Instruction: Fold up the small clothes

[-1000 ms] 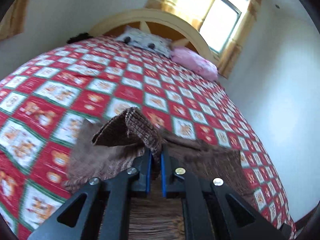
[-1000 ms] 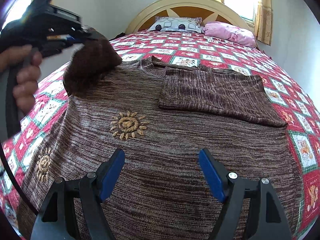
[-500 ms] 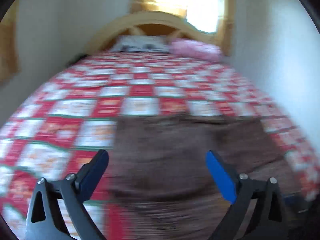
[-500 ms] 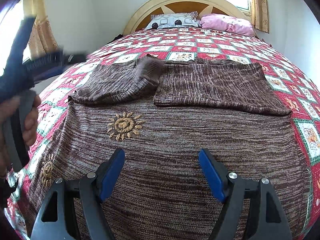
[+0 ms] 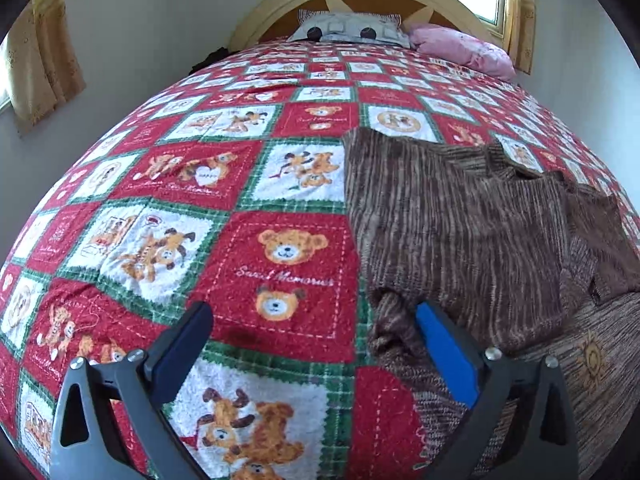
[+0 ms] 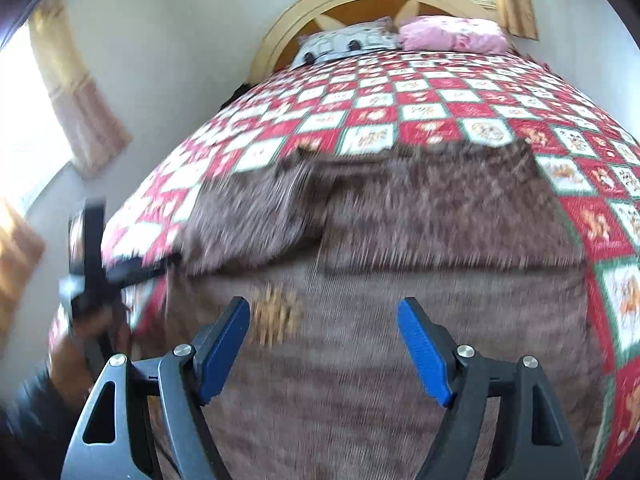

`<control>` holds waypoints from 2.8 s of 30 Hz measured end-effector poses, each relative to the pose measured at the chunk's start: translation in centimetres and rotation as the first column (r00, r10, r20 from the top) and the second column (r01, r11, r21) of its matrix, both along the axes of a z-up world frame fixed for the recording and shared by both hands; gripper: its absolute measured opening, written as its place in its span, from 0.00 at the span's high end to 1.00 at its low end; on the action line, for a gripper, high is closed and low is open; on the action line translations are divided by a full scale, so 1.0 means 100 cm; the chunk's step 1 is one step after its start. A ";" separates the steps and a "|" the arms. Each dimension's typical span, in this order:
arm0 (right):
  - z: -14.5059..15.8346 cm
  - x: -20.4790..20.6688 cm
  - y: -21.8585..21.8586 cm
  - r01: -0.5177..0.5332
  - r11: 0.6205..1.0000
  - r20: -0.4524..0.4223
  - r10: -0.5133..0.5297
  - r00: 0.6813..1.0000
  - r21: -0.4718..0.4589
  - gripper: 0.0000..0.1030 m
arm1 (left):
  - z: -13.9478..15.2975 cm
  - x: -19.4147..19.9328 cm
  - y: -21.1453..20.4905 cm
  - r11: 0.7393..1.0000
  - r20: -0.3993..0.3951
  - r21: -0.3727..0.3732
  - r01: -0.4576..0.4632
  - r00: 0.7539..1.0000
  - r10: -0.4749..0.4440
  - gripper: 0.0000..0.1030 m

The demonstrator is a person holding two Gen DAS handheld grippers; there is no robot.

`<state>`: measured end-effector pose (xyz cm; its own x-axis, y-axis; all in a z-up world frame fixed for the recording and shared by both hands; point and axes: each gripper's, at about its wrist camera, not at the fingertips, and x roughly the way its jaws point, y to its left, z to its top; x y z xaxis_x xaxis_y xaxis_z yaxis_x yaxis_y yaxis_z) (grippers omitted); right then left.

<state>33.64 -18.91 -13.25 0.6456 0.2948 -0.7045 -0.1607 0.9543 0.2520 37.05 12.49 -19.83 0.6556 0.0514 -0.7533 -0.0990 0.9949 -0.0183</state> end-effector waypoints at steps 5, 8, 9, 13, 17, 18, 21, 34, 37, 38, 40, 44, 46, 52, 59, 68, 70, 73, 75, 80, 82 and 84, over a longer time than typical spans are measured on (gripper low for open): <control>-0.011 0.051 0.011 -0.018 0.998 -0.125 0.026 0.992 0.063 0.35 | -0.004 0.006 0.013 0.996 -0.003 -0.088 -0.015 1.000 0.015 0.00; -0.021 0.070 0.024 -0.008 0.996 -0.196 0.025 0.980 0.086 0.38 | -0.004 0.004 0.015 0.994 0.010 -0.101 -0.028 1.000 0.029 0.00; -0.022 0.075 0.028 -0.011 0.995 -0.209 0.032 0.977 0.100 0.39 | -0.004 0.005 0.016 0.994 0.011 -0.104 -0.028 1.000 0.030 0.00; -0.022 0.089 0.047 -0.009 0.991 -0.264 0.045 0.963 0.137 0.40 | -0.005 0.006 0.015 0.995 0.007 -0.101 -0.026 1.000 0.027 0.00; -0.032 0.101 0.066 0.032 0.998 -0.331 -0.012 0.944 0.054 0.40 | -0.006 0.006 0.016 0.994 0.009 -0.110 -0.026 1.000 0.027 0.00; -0.035 0.104 0.070 0.050 0.997 -0.345 -0.029 0.938 0.052 0.40 | -0.006 0.006 0.016 0.993 0.011 -0.112 -0.025 1.000 0.026 0.00; -0.039 0.109 0.081 0.060 0.998 -0.343 -0.061 0.937 -0.015 0.62 | -0.006 0.006 0.018 0.992 0.015 -0.122 -0.024 1.000 0.026 0.00; -0.007 0.060 0.062 -0.165 0.981 -0.093 0.156 0.983 -0.098 0.91 | -0.005 0.004 0.021 0.987 0.027 -0.160 -0.005 1.000 0.009 0.00; -0.030 0.049 0.054 -0.142 0.961 -0.123 0.115 0.986 -0.239 0.91 | -0.005 0.004 0.019 0.987 0.027 -0.159 0.005 1.000 0.000 0.00; -0.035 0.048 0.049 -0.127 0.957 -0.130 0.095 0.987 -0.259 0.91 | -0.005 0.004 0.018 0.988 0.029 -0.157 0.013 1.000 -0.008 0.00; -0.037 0.046 0.036 -0.095 0.965 -0.121 0.067 0.990 -0.244 0.90 | -0.005 0.003 0.018 0.987 0.029 -0.159 0.017 0.999 -0.013 0.00; -0.022 0.055 0.018 -0.061 0.991 -0.094 0.050 0.994 -0.122 0.49 | -0.004 0.002 0.021 0.981 0.039 -0.190 0.025 0.999 -0.017 0.00; -0.015 0.070 0.020 -0.069 0.995 -0.096 0.061 0.994 -0.077 0.49 | -0.003 0.000 0.023 0.978 0.049 -0.204 0.027 0.999 -0.018 0.00; -0.033 0.124 0.040 -0.047 0.998 -0.205 0.037 0.978 -0.043 0.49 | -0.003 -0.001 0.028 0.969 0.061 -0.244 0.027 0.998 -0.013 0.00; -0.024 0.130 0.068 -0.093 0.973 -0.078 0.078 0.994 -0.211 0.93 | -0.003 -0.001 0.027 0.975 0.052 -0.219 0.025 0.999 -0.013 0.00; -0.038 0.154 0.070 -0.070 0.940 -0.116 0.032 0.993 -0.333 0.83 | -0.004 0.002 0.020 0.985 0.034 -0.170 0.026 0.999 -0.021 0.00; -0.035 0.143 0.056 -0.033 0.951 -0.092 0.005 0.996 -0.309 0.53 | -0.005 0.002 0.020 0.986 0.034 -0.167 0.026 0.999 -0.021 0.00; -0.028 0.120 0.026 0.003 0.986 -0.121 -0.023 0.992 -0.166 0.52 | -0.005 0.002 0.020 0.984 0.037 -0.174 0.026 0.999 -0.020 0.00; -0.026 0.102 0.016 -0.005 0.996 -0.140 -0.008 0.990 -0.094 0.52 | -0.005 0.001 0.020 0.984 0.039 -0.176 0.027 0.999 -0.020 0.00; -0.037 0.070 0.027 -0.103 0.995 -0.204 0.101 0.974 0.000 0.65 | -0.005 0.002 0.020 0.985 0.035 -0.170 0.027 0.999 -0.021 0.00; -0.042 0.066 0.037 -0.113 0.990 -0.184 0.095 0.978 -0.089 0.95 | -0.005 0.001 0.019 0.986 0.032 -0.162 0.027 0.999 -0.022 0.00; -0.044 0.061 0.037 -0.117 0.987 -0.172 0.097 0.980 -0.111 1.00 | -0.004 0.001 0.018 0.987 0.031 -0.157 0.030 0.999 -0.026 0.00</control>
<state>39.78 -15.21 -17.67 0.4867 0.2624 -0.8332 -0.2288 0.9588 0.1683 37.14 14.24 -20.27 0.6766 -0.0853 -0.7314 -0.0682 0.9817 -0.1775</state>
